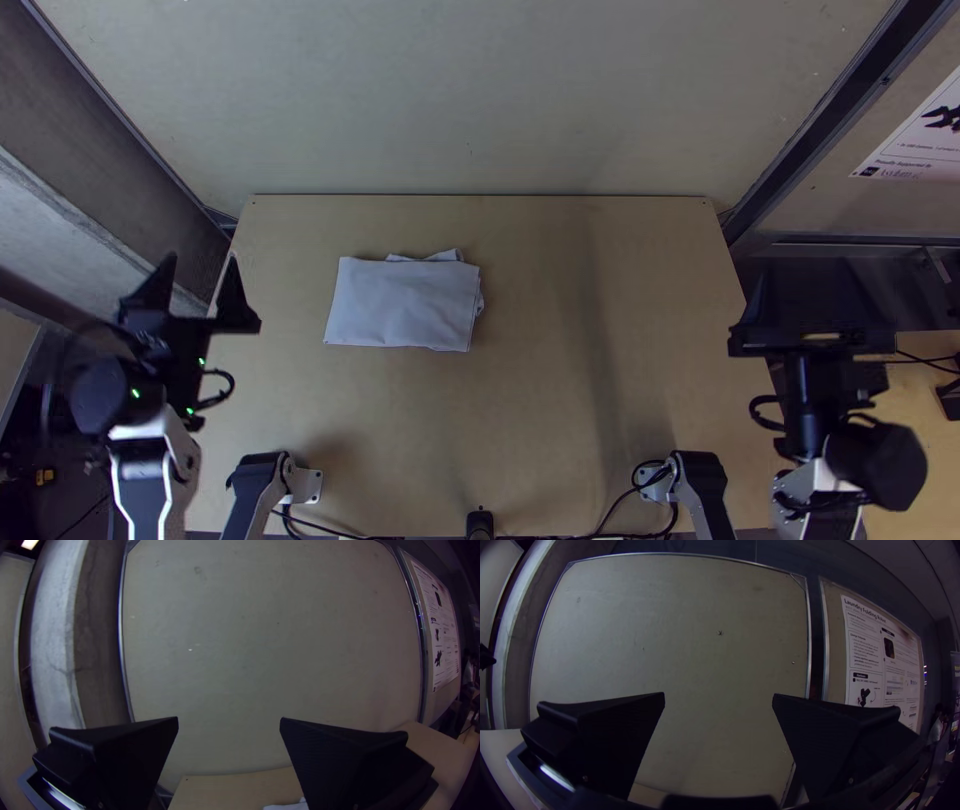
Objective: Fold the t-shirt
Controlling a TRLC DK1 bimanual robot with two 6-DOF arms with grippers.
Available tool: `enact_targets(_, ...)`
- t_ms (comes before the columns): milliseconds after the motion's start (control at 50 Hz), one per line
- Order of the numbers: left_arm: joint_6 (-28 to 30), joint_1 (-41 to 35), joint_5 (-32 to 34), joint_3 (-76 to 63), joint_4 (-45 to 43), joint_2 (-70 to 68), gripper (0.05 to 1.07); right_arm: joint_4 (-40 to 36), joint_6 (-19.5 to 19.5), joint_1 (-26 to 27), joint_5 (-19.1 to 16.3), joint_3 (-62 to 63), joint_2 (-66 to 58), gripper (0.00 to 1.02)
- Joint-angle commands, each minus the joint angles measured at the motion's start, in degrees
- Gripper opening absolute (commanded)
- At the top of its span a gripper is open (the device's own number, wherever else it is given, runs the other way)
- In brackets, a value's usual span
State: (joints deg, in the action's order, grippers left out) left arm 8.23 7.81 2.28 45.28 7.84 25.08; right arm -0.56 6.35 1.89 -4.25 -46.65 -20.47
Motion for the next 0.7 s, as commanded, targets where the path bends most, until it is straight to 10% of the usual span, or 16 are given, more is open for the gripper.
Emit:
enact_targets(0,1.18,0.89,0.0,-8.1,-4.5,-5.92,1.03,2.23,1.65,-0.22,0.3,5.7,5.7,0.99)
enact_targets(680,1.0,-1.84,0.79,-39.83,-11.62,-25.26,1.03,19.37,4.55,-1.98,0.38,44.46,20.91,0.99)
